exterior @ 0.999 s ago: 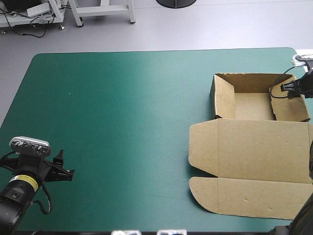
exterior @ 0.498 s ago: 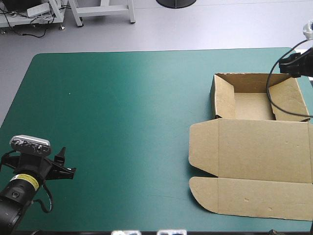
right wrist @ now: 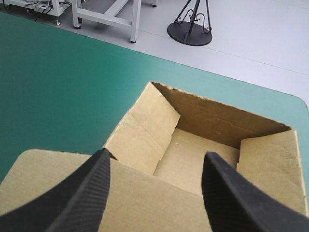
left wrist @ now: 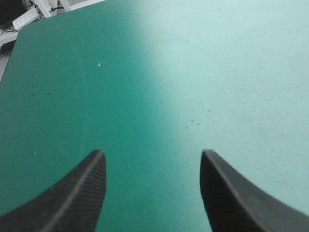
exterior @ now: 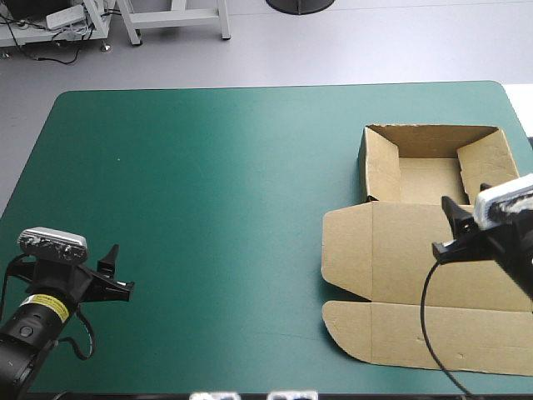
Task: Fold the box
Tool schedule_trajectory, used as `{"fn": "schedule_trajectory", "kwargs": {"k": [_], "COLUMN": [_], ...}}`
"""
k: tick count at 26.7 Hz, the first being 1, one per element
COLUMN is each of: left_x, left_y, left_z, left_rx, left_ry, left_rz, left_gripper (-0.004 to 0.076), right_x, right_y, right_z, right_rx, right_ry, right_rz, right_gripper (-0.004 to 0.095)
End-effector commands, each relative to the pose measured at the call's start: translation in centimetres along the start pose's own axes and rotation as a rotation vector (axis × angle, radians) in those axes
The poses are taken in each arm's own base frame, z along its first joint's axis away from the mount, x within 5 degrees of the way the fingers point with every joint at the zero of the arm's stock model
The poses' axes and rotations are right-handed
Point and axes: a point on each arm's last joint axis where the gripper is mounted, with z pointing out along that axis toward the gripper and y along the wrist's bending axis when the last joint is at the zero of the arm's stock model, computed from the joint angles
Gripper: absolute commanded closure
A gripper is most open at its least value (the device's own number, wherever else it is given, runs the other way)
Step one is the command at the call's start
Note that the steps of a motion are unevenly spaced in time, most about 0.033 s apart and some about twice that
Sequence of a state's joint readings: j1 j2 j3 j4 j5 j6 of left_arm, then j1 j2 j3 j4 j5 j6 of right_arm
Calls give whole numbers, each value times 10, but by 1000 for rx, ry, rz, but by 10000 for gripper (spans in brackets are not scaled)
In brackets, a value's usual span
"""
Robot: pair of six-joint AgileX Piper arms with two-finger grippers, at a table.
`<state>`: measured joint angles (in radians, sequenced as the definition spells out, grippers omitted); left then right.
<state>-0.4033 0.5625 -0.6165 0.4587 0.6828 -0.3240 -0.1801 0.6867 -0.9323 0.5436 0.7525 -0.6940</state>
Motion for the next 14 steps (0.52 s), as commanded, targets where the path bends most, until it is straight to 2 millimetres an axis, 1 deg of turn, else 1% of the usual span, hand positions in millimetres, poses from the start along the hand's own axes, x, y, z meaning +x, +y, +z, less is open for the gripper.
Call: {"fn": "schedule_trajectory", "kwargs": {"k": [1,2,3,4,7,8,11,14], "left_x": [-18,-20,-21,-22,-18,-13,-6,-7], "left_y": [-2,-4,-4,-5,-8,-10,-14,-17], "left_z": [-5,-5,-5,-5,-1,3,9,10], "left_rx": [42,61,67,73,90,100,120,145], "left_ry": [-136,-158,-164,-178,-194,-195,-211,-253], "left_rz": [-25,-40,-46,-50,-43,-37,-32,-47], "left_gripper": [311,311,311,311,311,311,311,311], "right_x": [22,39,44,57,74,81,83,82], "right_y": [5,11,14,18,24,25,27,27], "right_z": [3,9,11,14,15,13,9,5], "right_rx": [32,-4,-16,-37,-47,-39,-28,-22], "right_ry": [-83,-62,-60,-60,-65,-70,-91,-108], "right_rz": [29,21,23,21,7,10,-3,-22], "right_gripper": [387,402,409,426,439,448,455,456]}}
